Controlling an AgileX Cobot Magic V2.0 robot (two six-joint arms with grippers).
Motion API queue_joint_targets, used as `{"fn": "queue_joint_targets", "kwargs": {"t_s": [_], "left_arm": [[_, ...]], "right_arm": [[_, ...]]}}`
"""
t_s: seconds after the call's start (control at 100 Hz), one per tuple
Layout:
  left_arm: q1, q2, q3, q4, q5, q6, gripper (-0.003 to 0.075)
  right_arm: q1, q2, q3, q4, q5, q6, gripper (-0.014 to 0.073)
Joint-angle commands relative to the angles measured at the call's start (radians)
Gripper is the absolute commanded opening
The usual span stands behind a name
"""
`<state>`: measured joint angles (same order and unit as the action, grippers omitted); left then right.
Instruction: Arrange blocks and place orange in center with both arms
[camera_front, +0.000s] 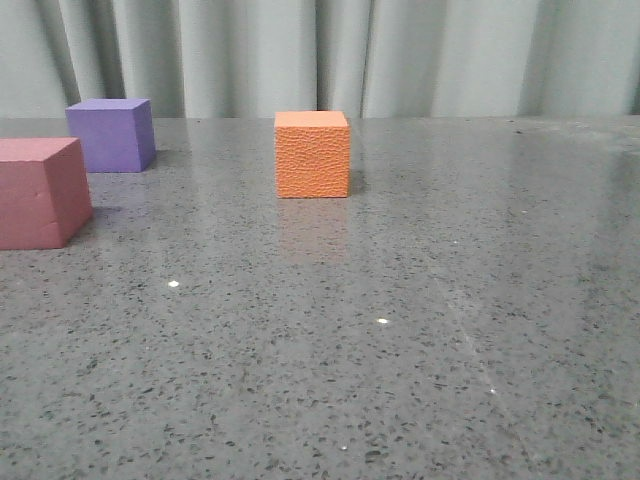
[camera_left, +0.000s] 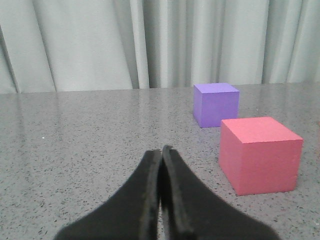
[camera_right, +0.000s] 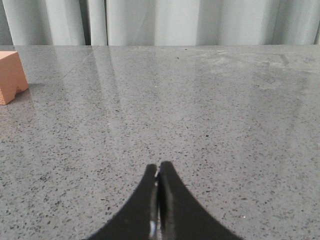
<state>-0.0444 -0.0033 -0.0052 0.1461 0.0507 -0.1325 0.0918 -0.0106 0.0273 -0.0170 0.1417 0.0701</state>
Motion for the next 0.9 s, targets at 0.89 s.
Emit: {"fn": "queue_joint_targets", "kwargs": {"t_s": [0.89], "left_arm": [[0.004,0.192,-0.437,-0.098,0.3,-0.005,-0.0011]], "right_arm": [[-0.006,-0.025,-0.013,0.004,-0.082,-0.008,-0.0067]]}}
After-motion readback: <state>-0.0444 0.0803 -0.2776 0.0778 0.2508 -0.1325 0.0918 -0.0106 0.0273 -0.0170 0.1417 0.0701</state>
